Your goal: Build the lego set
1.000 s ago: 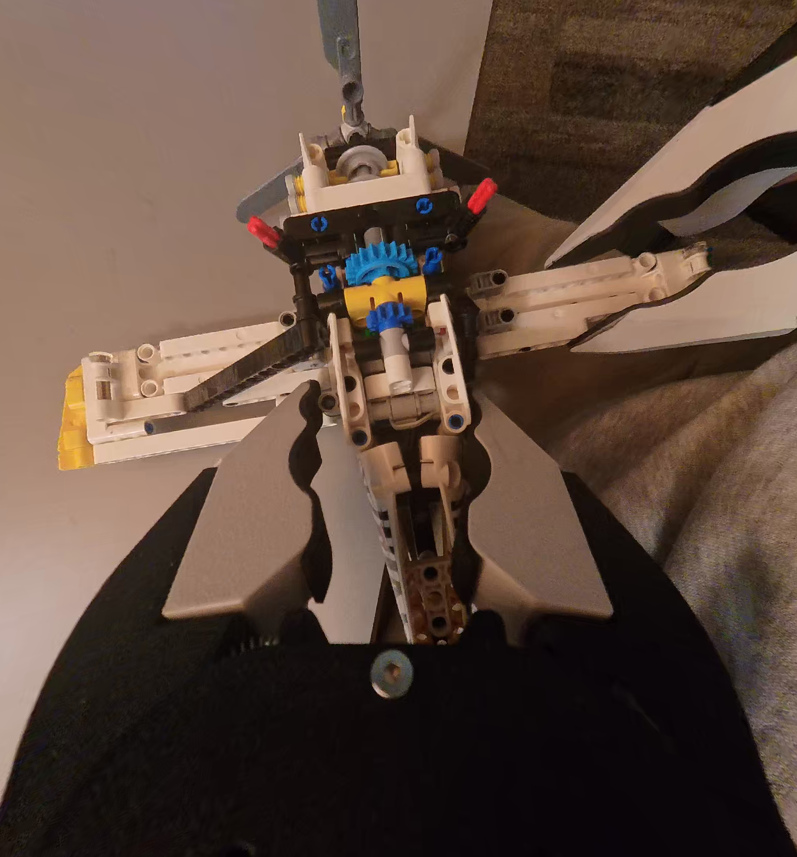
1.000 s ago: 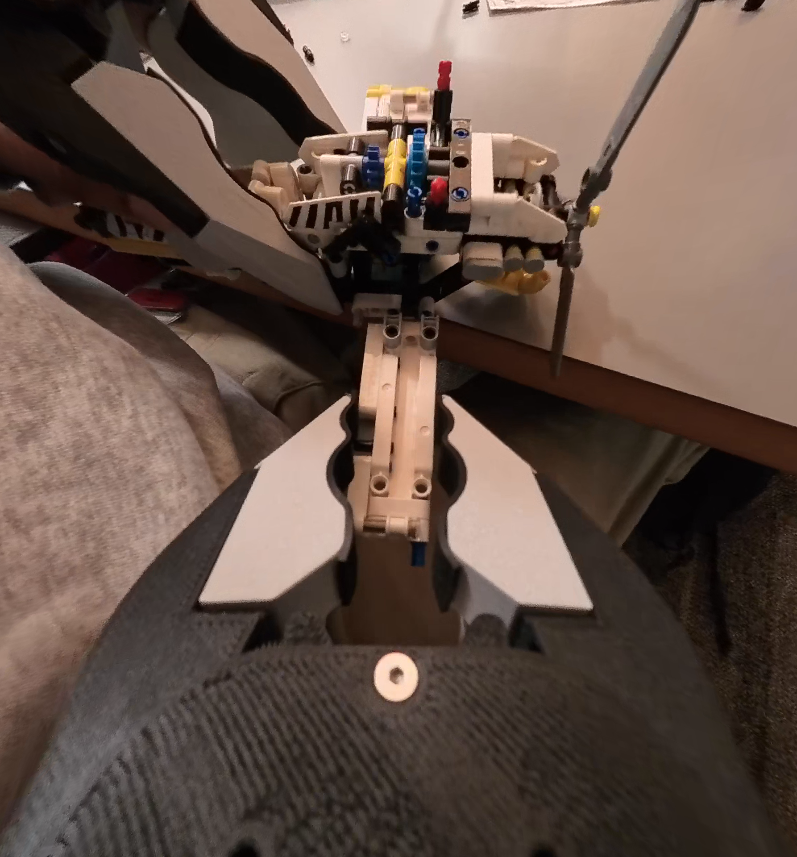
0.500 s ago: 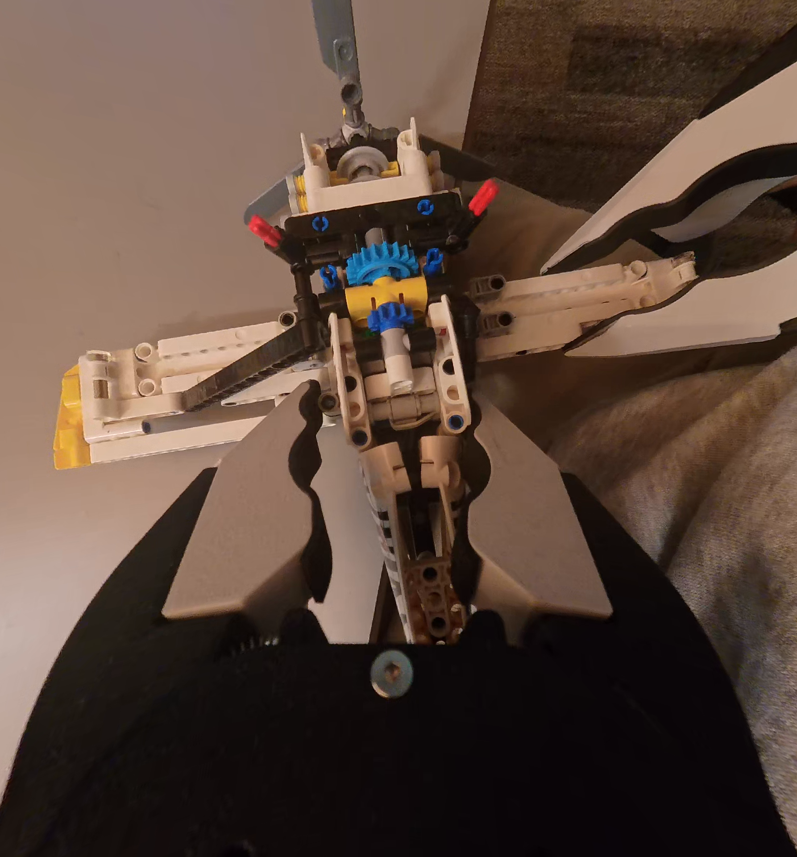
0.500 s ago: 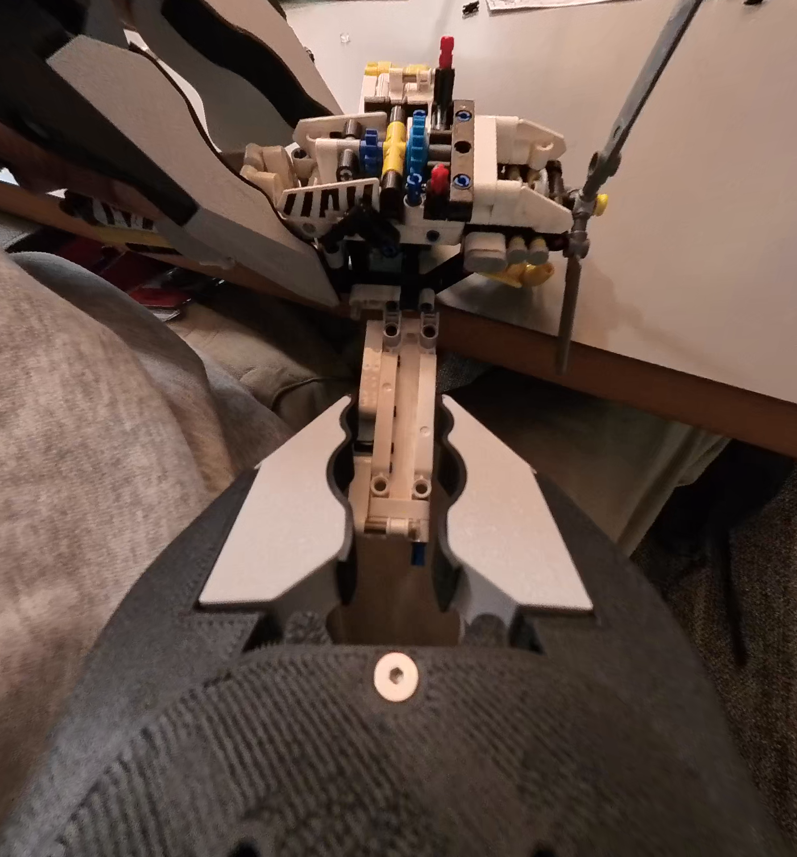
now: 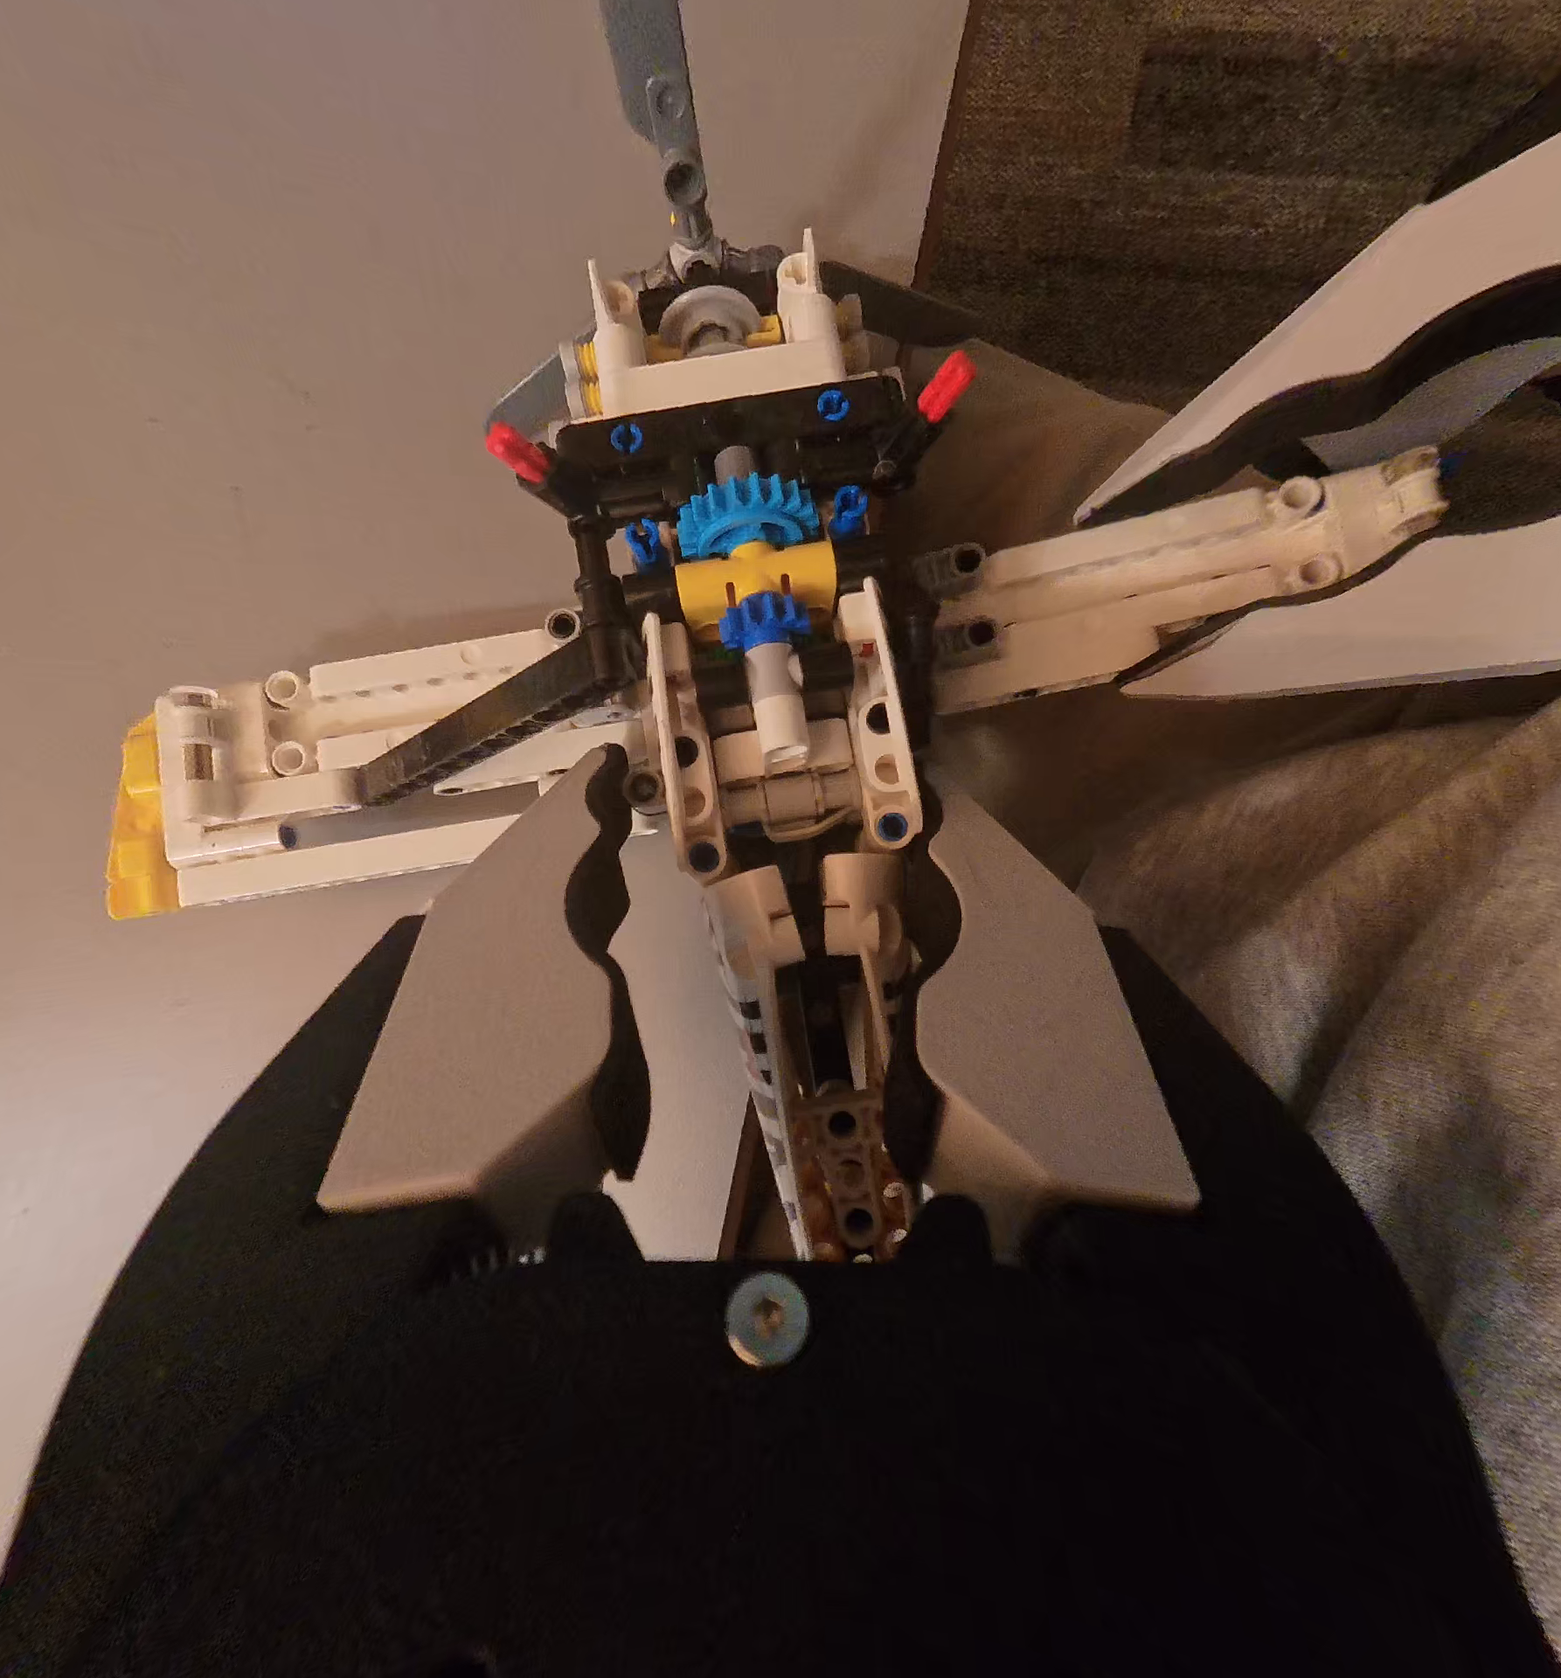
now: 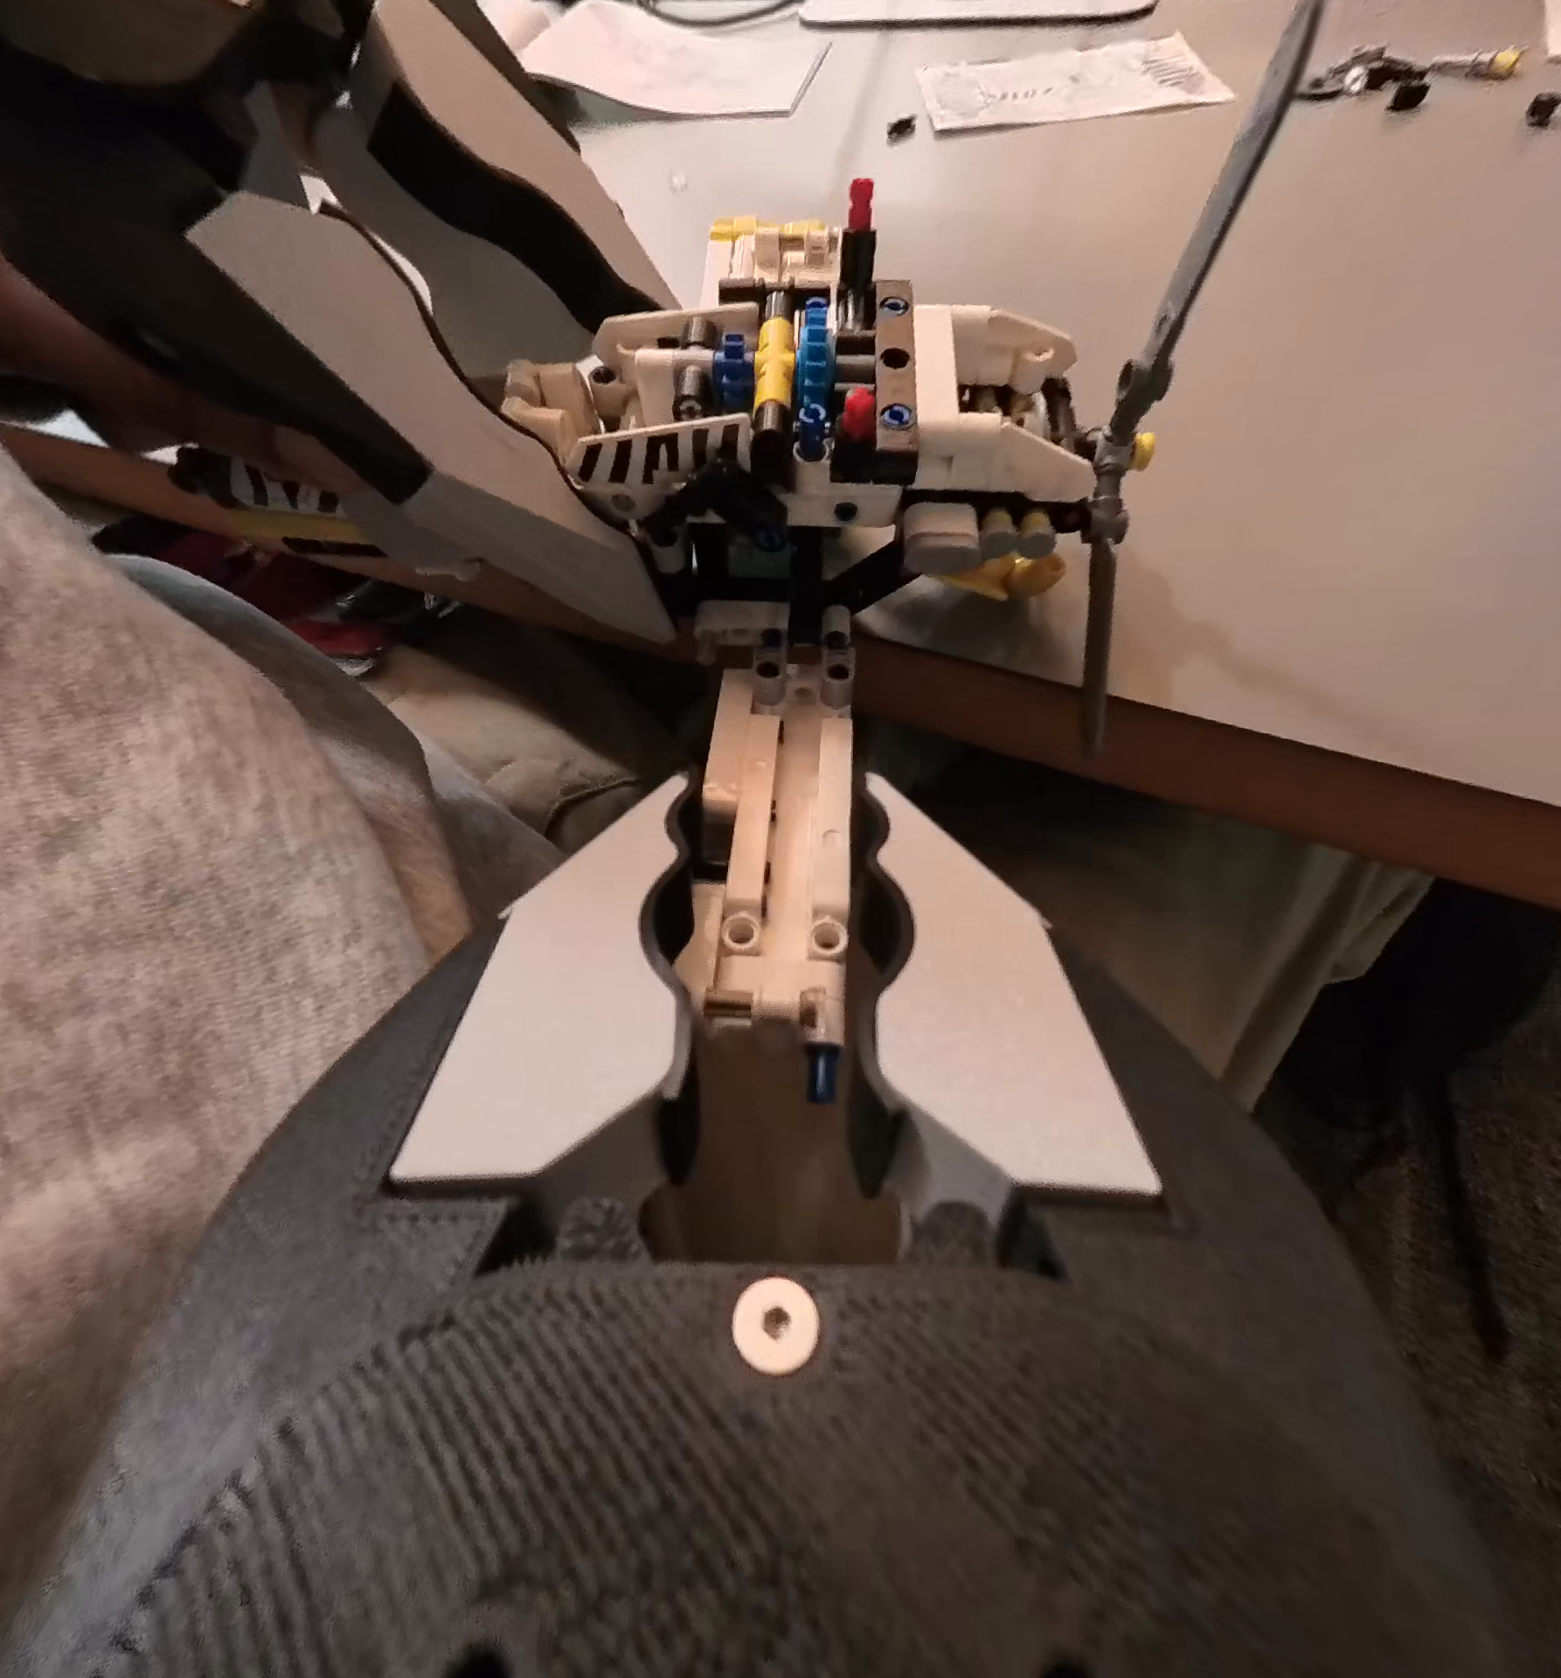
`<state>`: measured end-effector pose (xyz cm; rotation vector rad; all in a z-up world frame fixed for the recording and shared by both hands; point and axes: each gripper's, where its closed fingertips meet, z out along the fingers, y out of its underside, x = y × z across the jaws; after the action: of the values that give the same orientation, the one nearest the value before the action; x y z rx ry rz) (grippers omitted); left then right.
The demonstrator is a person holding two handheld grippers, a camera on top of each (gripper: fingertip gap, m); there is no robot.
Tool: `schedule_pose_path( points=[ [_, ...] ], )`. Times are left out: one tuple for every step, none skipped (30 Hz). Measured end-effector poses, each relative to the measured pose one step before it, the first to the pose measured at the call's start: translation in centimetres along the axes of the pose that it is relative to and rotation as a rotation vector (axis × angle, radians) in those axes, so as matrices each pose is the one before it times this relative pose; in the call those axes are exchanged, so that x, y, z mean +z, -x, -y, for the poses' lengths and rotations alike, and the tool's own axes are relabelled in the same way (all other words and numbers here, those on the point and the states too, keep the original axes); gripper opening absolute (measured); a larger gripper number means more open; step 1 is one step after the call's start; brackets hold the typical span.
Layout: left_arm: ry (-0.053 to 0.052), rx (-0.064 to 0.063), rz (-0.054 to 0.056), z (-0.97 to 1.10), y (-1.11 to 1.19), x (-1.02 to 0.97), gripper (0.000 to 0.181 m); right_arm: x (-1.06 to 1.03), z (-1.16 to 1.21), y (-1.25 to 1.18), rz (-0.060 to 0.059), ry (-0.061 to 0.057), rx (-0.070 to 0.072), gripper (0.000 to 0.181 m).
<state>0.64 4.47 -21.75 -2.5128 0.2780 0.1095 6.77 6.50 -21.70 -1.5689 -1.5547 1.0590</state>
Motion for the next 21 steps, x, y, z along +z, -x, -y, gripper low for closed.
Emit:
schedule_pose_path(
  points=[
    [-0.0002, -0.0018, -0.001, 0.004, 0.004, 0.008, 0.06, 0.001, -0.002, 0.004, -0.0004, -0.0081, 0.0032, 0.031],
    [-0.0005, -0.0022, -0.0014, 0.001, -0.006, 0.004, 0.06, 0.032, -0.086, -0.006, 0.0005, -0.0059, 0.0024, 0.031],
    [-0.0005, -0.0026, -0.0016, 0.006, -0.001, 0.01, 0.06, 0.029, -0.085, 0.007, 0.0008, -0.0082, 0.0039, 0.031],
    [-0.0005, -0.0016, -0.0016, 0.004, 0.007, -0.004, 0.06, 0.008, -0.023, 0.006, 0.0004, -0.0146, 0.0041, 0.031],
    [-0.0004, -0.0041, -0.0019, 0.006, 0.007, 0.001, 0.06, -0.044, 0.057, -0.002, -0.0007, -0.0211, 0.0001, 0.031],
    [-0.0007, -0.0051, -0.0029, -0.004, 0.014, -0.003, 0.06, -0.053, 0.076, -0.008, -0.0027, -0.0219, -0.0025, 0.031],
    [-0.0002, -0.0032, -0.0026, -0.001, 0.002, 0.008, 0.06, -0.021, 0.023, -0.03, -0.0042, -0.0154, 0.002, 0.031],
    [0.0005, -0.0014, 0.0001, 0.004, 0.004, -0.006, 0.06, 0.006, 0.001, -0.01, -0.0005, -0.0128, 0.0038, 0.031],
    [0.0008, 0.0001, 0.0005, 0.007, 0.001, 0.006, 0.06, 0.073, -0.134, -0.007, 0.0015, -0.0022, 0.0055, 0.031],
    [0.0009, 0.0009, 0.0014, -0.004, -0.003, 0.008, 0.06, 0.067, -0.157, -0.009, 0.0023, 0.0008, 0.0052, 0.031],
    [0.0008, 0.0009, 0.0009, 0.001, 0.001, 0.0, 0.06, 0.003, -0.036, -0.004, 0.0024, -0.0046, 0.0028, 0.031],
    [0.001, 0.0011, 0.0003, 0.006, -0.005, 0.004, 0.06, -0.029, 0.024, 0.003, 0.0017, -0.0019, -0.0005, 0.031],
    [0.0013, 0.0013, 0.0009, -0.006, 0.004, -0.004, 0.06, -0.056, 0.135, -0.011, -0.0005, -0.0046, -0.0067, 0.031],
    [0.0012, 0.0002, 0.001, 0.009, 0.01, 0.008, 0.06, -0.068, 0.162, -0.005, -0.0016, -0.005, -0.0111, 0.031],
    [0.0005, -0.0006, 0.0002, 0.001, 0.0, 0.002, 0.06, -0.016, 0.015, 0.016, 0.0005, 0.0039, -0.0122, 0.031],
    [-0.0001, 0.0002, 0.0004, 0.003, -0.003, 0.0, 0.06, 0.031, -0.142, -0.004, 0.0015, 0.0122, -0.0068, 0.031],
    [0.0001, -0.0005, 0.0001, 0.01, 0.011, -0.003, 0.06, 0.04, -0.131, -0.006, 0.0028, 0.0093, -0.0012, 0.031],
    [0.0006, -0.0004, -0.0002, 0.0, -0.004, 0.002, 0.06, 0.004, -0.056, -0.005, 0.0032, 0.0037, 0.0032, 0.031],
    [0.0007, -0.0001, -0.0005, 0.005, 0.005, 0.007, 0.06, 0.0, -0.003, -0.013, 0.0014, -0.0002, 0.004, 0.031],
    [0.0004, 0.0002, -0.0002, -0.006, -0.002, -0.003, 0.06, 0.01, -0.032, -0.026, 0.0007, 0.0017, 0.0025, 0.031],
    [0.0003, -0.0002, 0.0003, 0.001, 0.015, 0.003, 0.06, 0.013, -0.031, -0.01, 0.0007, 0.0024, 0.0003, 0.031]
  ],
)
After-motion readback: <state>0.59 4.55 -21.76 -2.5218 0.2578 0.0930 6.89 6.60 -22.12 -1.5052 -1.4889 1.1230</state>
